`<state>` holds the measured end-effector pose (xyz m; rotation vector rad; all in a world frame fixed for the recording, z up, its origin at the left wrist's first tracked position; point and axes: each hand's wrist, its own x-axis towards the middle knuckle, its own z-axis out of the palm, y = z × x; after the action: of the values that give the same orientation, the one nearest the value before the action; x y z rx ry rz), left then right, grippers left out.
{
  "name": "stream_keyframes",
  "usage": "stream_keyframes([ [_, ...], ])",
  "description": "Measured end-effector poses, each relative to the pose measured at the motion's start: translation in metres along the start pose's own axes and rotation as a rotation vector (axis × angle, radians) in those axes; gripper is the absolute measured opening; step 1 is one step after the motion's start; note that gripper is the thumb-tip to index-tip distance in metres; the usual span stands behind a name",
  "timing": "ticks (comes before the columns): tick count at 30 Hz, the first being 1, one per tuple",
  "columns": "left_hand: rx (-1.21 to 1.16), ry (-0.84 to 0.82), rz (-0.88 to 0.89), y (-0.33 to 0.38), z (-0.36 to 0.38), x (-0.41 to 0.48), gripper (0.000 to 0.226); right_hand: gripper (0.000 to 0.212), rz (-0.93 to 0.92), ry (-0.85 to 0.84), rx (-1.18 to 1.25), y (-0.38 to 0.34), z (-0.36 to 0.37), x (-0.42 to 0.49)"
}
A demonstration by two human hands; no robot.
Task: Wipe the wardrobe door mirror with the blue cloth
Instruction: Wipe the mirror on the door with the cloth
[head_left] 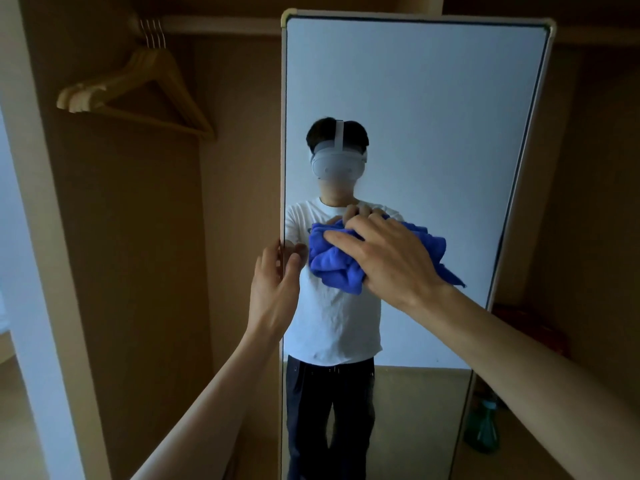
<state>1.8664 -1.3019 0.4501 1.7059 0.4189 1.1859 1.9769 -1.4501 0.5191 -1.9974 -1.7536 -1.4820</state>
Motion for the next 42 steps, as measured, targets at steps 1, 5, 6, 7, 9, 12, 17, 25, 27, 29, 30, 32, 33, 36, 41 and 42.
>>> stream_keyframes([
  [1,0.015,-0.001,0.011,0.000,0.001,-0.002,0.026,0.022,0.007,0.008,-0.030,0.005,-0.004,0.003],
  [5,0.092,0.014,0.027,-0.002,0.007,-0.008,0.039,0.031,0.067,0.016,-0.038,0.037,-0.025,0.019],
  [6,0.114,0.028,0.023,-0.003,0.009,-0.009,0.045,0.035,0.084,0.011,-0.034,0.045,-0.030,0.022],
  [7,0.131,0.044,0.016,-0.003,0.011,-0.010,0.052,0.036,0.093,0.002,-0.038,0.051,-0.034,0.024],
  [9,0.152,0.078,0.009,-0.004,0.015,-0.011,0.063,0.034,0.088,-0.011,-0.053,0.055,-0.036,0.024],
  [12,0.181,0.107,0.017,-0.007,0.019,-0.012,0.069,0.045,0.063,0.039,-0.032,0.052,-0.029,0.015],
  [17,0.197,0.122,0.028,-0.019,0.024,-0.022,0.076,0.023,0.003,0.096,-0.120,0.037,0.006,-0.025],
  [25,0.192,0.145,0.022,-0.022,0.031,-0.031,0.080,0.031,0.007,0.000,0.007,0.024,0.018,-0.062],
  [27,0.196,0.146,0.015,-0.021,0.033,-0.033,0.082,0.033,0.006,-0.009,0.022,0.032,0.010,-0.057],
  [29,0.204,0.147,0.009,-0.021,0.035,-0.035,0.084,0.034,0.025,-0.010,0.041,0.042,0.001,-0.049],
  [30,0.211,0.150,0.008,-0.021,0.037,-0.036,0.085,0.033,0.038,-0.001,0.040,0.047,-0.005,-0.044],
  [32,0.219,0.156,0.008,-0.021,0.039,-0.038,0.086,0.032,0.062,0.019,0.019,0.062,-0.017,-0.035],
  [33,0.222,0.159,0.006,-0.022,0.040,-0.039,0.087,0.033,0.076,0.025,0.019,0.071,-0.023,-0.032],
  [36,0.246,0.171,0.001,-0.025,0.043,-0.042,0.088,0.046,0.109,0.020,0.020,0.093,-0.037,-0.023],
  [41,0.291,0.197,-0.008,-0.026,0.050,-0.044,0.089,0.038,0.076,0.029,-0.004,0.103,-0.040,-0.026],
  [42,0.301,0.201,-0.009,-0.027,0.051,-0.045,0.090,0.035,0.061,0.034,-0.004,0.102,-0.036,-0.029],
])
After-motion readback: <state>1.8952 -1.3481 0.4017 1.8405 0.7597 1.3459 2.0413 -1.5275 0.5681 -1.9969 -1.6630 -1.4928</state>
